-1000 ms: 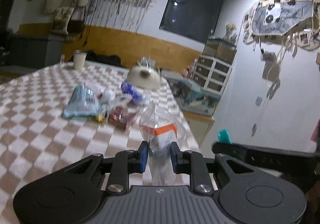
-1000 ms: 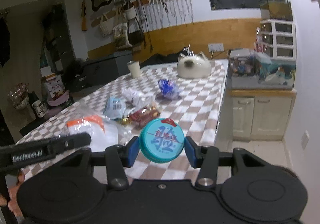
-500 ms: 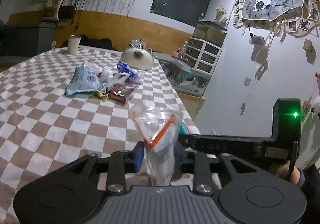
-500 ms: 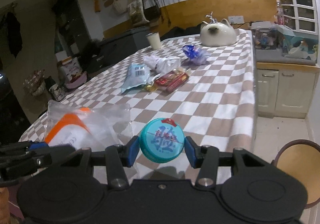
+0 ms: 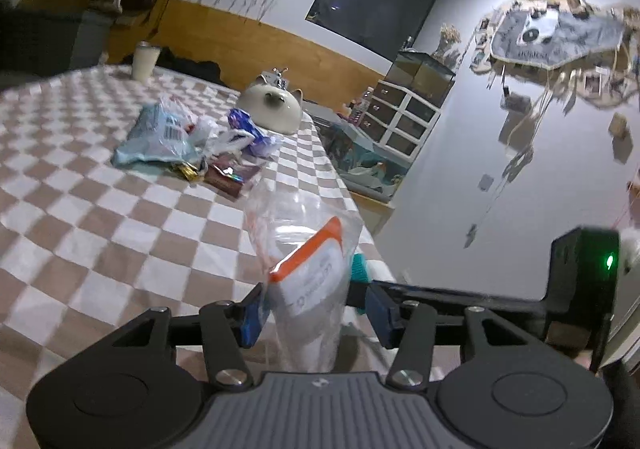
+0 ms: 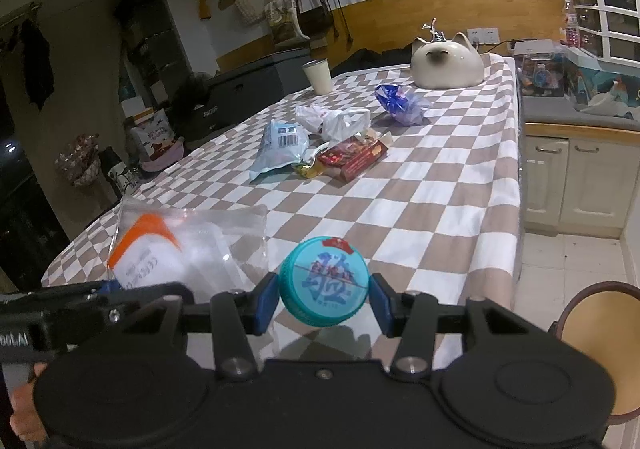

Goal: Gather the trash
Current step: 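Carry the bag and teal lid with both tools over the wastebasket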

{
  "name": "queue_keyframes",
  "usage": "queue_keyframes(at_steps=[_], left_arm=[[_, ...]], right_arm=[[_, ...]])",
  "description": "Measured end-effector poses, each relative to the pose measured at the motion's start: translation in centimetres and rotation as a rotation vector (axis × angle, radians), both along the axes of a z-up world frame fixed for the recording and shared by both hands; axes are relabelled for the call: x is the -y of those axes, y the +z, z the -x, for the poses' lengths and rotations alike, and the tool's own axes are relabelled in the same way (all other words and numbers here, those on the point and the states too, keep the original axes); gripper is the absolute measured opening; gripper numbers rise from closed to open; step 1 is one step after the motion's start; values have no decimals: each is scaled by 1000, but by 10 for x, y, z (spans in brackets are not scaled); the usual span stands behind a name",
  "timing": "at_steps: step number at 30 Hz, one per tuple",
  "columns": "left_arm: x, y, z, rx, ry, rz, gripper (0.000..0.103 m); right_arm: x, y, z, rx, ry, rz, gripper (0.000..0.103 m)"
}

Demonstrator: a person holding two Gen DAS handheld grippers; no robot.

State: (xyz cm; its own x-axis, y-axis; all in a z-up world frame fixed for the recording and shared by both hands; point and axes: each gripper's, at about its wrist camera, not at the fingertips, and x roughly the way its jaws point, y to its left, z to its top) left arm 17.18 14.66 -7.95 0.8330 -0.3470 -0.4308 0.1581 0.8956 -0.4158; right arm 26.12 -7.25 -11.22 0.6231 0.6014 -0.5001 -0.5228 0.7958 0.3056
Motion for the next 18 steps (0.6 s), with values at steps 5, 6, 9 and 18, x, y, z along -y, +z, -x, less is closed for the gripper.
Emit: queue_keyframes(at_steps=[5, 6, 9, 18], left_arm=[[-1, -3, -5, -9, -2, 48, 49], [-2, -3, -5, -13, -3, 61, 46], [-4, -2, -5, -22, 9, 73, 38], [5, 15, 6, 21, 58, -26, 32]], right_arm=[[-5, -2, 3, 3, 46, -7, 50], [-6, -2, 4, 3, 50, -10, 50], [-8, -1, 5, 13, 53, 4, 50], [-3, 10, 15, 58, 32, 32, 50]])
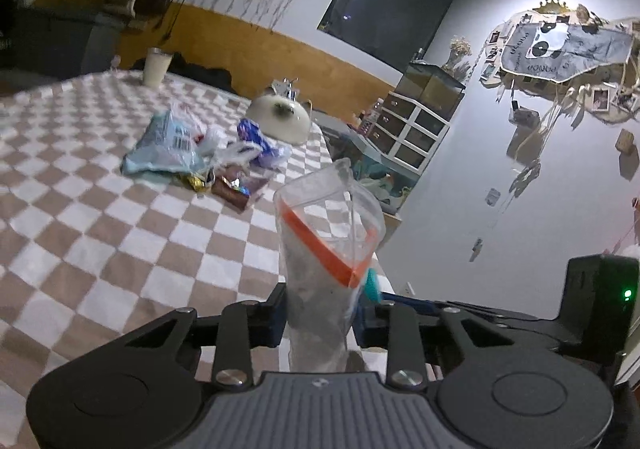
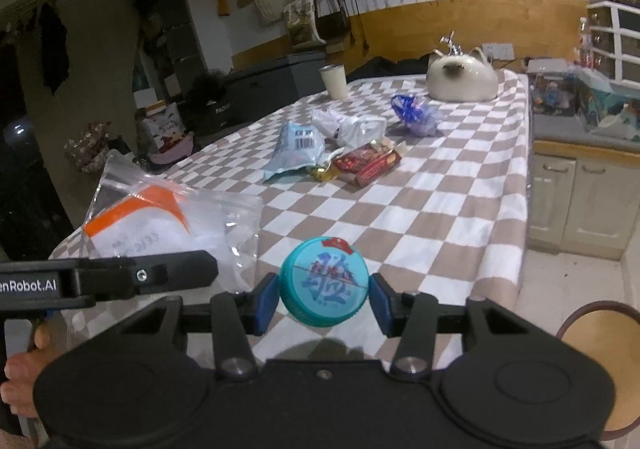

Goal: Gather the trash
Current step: 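Carry the bag and teal lid with both tools over the wastebasket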

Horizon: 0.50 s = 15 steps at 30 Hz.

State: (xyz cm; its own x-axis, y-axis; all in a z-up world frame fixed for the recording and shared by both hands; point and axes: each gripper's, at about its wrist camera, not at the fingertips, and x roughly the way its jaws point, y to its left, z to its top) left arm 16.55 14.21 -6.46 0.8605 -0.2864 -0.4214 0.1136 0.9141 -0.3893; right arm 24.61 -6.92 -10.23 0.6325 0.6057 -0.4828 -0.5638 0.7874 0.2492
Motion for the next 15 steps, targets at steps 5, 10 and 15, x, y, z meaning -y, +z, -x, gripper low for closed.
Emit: queue_keyframes(at_steps=[5, 10, 15], left_arm=[[10, 13, 9, 48, 25, -74, 32], [27, 24, 19, 106, 28, -145, 32], [49, 31, 21, 151, 32, -214, 32]], right_arm=[[11, 14, 10, 47, -28, -3, 50], [27, 28, 22, 91, -56, -10, 50], [45, 37, 33, 127, -98, -9, 50]])
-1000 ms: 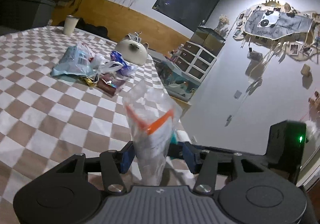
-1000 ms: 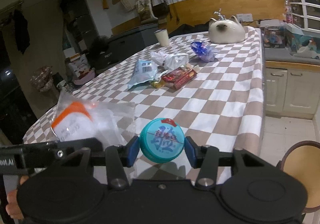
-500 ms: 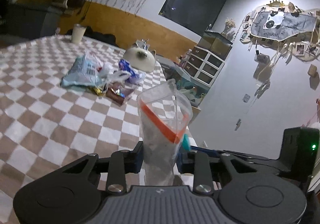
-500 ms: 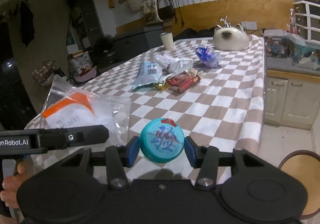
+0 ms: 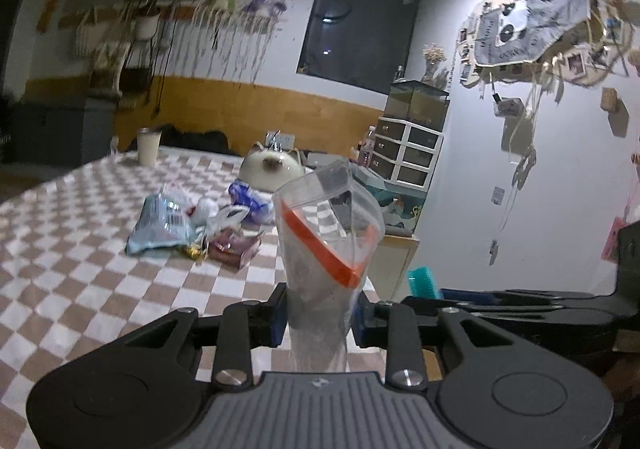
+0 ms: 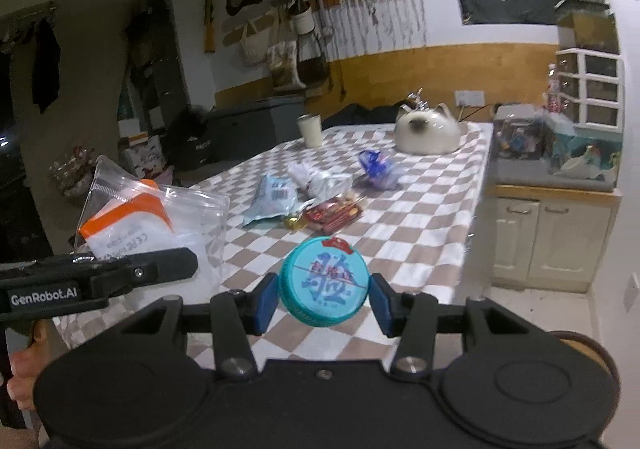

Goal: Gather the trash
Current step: 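Carry the bag and teal lid with both tools over the wastebasket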

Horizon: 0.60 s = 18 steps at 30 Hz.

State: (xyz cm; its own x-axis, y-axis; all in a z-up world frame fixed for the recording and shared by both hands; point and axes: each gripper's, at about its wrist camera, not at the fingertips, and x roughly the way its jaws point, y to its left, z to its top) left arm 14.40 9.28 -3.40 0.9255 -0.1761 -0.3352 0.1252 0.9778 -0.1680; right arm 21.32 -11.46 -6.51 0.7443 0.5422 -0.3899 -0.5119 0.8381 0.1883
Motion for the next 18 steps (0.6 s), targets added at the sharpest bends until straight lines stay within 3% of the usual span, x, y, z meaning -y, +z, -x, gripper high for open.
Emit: queue_keyframes(at_steps=[8, 18], left_arm=[[51, 3, -8, 34, -34, -67, 32], [128, -3, -26, 31, -121, -84, 32]], right_arm=[[49, 8, 16, 39, -99, 10, 50], [133, 10, 36, 56, -267, 49, 50]])
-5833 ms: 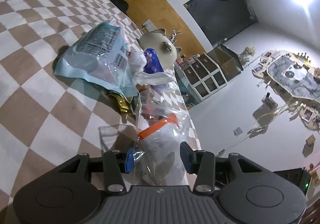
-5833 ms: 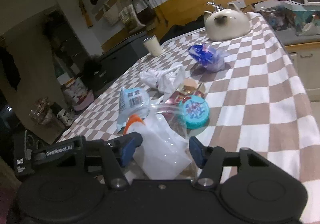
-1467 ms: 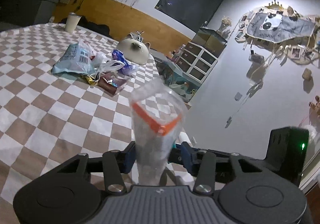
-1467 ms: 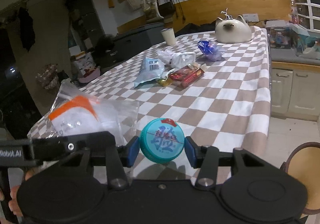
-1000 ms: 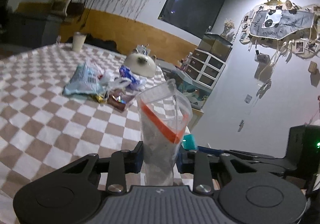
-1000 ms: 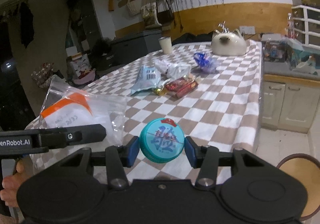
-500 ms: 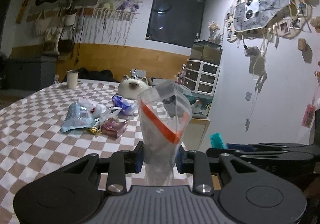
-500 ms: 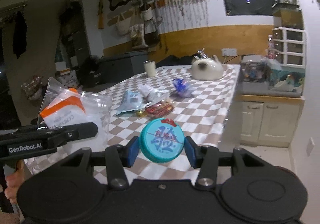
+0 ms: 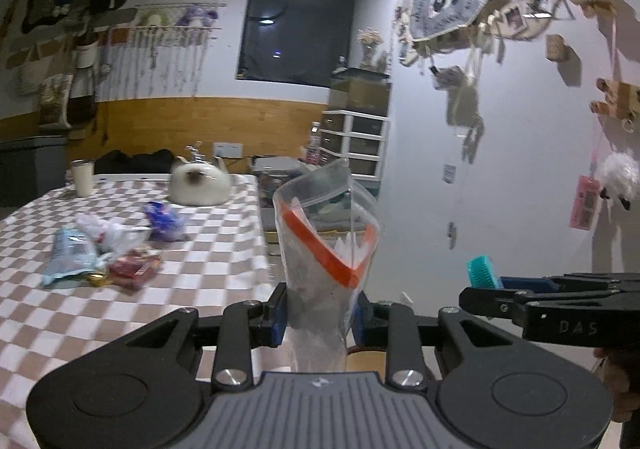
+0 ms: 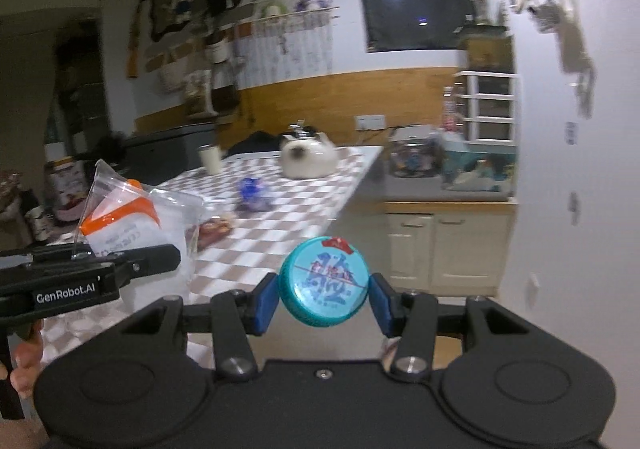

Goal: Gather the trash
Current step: 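Carry the bag and teal lid with both tools over the wastebasket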

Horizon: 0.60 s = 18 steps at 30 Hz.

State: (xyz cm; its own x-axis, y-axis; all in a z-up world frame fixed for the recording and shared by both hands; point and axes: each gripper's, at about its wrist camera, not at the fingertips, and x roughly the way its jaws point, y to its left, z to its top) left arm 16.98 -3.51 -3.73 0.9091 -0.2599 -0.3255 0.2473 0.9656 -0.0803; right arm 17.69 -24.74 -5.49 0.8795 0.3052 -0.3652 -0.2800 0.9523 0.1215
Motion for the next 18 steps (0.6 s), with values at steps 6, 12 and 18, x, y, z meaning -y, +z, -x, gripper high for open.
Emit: queue_keyframes(at_steps=[6, 12, 18], left_arm=[[45, -10, -8, -25, -52, -7, 32], [84, -19, -13, -38, -94, -14, 32], [119, -36, -27, -76, -124, 5, 32]], right_arm=[[44, -5, 8, -8, -82, 14, 50], [81, -16, 10, -25, -153, 5, 50], [114, -34, 9, -63, -199, 0, 50]])
